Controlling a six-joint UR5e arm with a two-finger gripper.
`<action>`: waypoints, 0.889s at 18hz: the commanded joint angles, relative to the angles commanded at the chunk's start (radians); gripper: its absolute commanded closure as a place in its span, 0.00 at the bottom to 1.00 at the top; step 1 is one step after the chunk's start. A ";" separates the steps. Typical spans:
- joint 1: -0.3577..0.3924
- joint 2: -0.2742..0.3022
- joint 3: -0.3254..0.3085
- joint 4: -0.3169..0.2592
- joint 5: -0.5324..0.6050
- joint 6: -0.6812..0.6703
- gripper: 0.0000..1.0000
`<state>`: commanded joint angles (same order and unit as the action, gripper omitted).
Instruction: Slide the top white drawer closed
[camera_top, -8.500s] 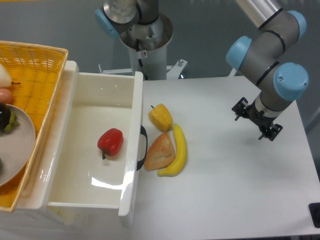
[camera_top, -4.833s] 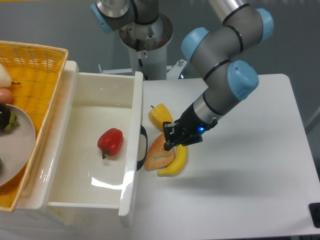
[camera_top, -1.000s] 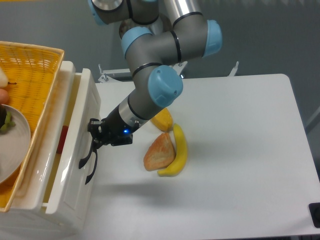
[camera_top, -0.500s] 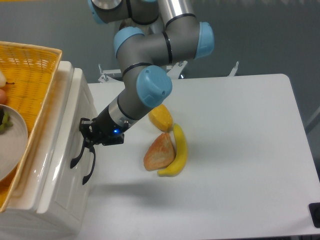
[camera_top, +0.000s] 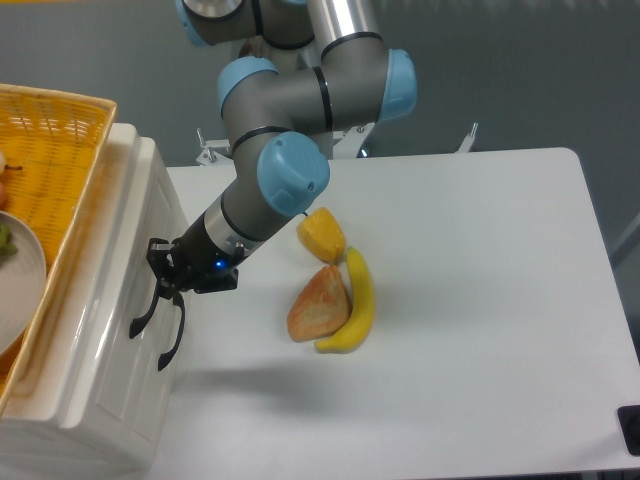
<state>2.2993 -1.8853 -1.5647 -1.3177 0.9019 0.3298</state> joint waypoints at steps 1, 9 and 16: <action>0.018 0.002 0.002 0.000 0.003 0.003 1.00; 0.181 0.006 0.012 0.003 0.093 0.011 1.00; 0.313 -0.008 0.040 0.008 0.262 0.107 0.72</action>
<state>2.6122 -1.8929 -1.5248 -1.3100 1.1641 0.4369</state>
